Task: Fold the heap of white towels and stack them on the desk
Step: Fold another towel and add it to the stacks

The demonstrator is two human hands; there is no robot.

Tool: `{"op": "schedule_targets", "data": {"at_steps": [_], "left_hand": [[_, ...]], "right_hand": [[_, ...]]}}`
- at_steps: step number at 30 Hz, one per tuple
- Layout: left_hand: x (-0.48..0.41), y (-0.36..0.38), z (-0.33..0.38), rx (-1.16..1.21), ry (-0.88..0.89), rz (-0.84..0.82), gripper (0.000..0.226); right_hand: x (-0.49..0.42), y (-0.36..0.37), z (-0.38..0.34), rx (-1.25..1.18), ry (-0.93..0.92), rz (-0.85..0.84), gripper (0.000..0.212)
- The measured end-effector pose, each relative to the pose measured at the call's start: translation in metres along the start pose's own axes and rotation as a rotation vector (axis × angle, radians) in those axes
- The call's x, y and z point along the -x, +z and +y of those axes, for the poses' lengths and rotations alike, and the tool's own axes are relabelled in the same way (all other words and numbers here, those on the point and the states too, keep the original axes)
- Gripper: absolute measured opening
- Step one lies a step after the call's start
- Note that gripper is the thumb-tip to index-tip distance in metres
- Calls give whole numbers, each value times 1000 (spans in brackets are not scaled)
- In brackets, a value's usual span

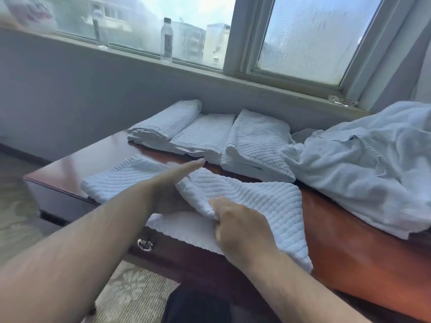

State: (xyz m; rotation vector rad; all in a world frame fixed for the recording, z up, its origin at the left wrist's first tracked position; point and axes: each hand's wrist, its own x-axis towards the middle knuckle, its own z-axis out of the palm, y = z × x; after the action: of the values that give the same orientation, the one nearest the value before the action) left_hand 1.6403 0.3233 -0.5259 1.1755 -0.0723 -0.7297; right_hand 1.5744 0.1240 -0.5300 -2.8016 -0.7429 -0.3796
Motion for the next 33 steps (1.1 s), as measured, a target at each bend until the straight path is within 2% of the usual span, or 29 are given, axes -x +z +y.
{"op": "schedule_targets", "data": {"at_steps": [2,6,7,9,12,16,19,24,28,33], "left_hand": [[-1,-2,5,-76,-39,64,57],[-3,-8,17,-242,-15,410,41],[-1,-12,20,-268,18,466,37],[8,-19,29,-313,72,538,31],[29,-34,44,-485,87,613,26],[66,-55,64,-801,-87,707,28],[84,-72,72,-714,-120,715,21],[99,-90,74,-480,-102,681,26],[105,-104,73,-354,-64,695,31],[105,-112,64,-593,-196,835,9]], "right_hand": [[-2,-4,1,-3,-18,-34,15],[-6,-12,4,-25,-15,-77,2],[-6,-14,5,-19,-5,-79,6],[-8,-16,5,19,-2,-97,10],[-15,-17,-4,85,-30,-72,29],[-37,-20,-30,89,-139,17,21],[-54,-17,-48,83,-203,28,22],[-72,-4,-68,83,-279,36,31],[-79,4,-71,5,-267,11,39],[-80,15,-71,-10,-317,-40,38]]}}
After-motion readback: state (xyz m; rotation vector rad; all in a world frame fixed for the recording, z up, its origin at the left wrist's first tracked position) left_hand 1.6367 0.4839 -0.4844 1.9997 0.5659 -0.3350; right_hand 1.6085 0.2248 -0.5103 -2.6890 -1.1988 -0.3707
